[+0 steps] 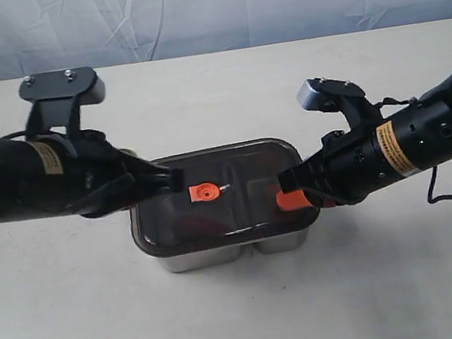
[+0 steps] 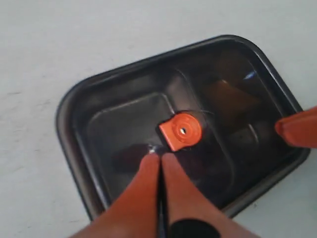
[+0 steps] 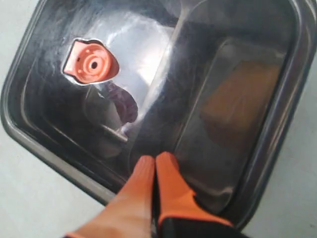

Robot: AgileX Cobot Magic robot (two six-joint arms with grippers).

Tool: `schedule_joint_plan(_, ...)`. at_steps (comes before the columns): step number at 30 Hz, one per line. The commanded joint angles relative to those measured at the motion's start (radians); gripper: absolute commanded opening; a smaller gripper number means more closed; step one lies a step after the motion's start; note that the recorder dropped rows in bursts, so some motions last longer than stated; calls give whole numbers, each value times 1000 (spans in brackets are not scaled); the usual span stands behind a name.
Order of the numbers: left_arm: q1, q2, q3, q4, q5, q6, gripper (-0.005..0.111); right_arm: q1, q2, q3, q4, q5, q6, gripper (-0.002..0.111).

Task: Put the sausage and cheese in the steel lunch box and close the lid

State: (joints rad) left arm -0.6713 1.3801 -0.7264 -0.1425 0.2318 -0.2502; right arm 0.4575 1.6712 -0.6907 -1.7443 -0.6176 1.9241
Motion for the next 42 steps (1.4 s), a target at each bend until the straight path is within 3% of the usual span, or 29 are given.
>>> schedule_joint_plan(1,-65,54,-1,-14,-25,0,0,3,58,-3,0,9,12,-1)
schedule_joint_plan(17,-65,37,-1,-2,-63,0,0,3,-148,-3,0,-7,12,-1)
schedule_joint_plan(30,-67,-17,0,-7,91,25,0,3,-263,-3,0,-81,25,-1)
schedule_joint_plan(42,-70,77,65,-46,28,29,0,3,-265,-3,0,-89,41,-1)
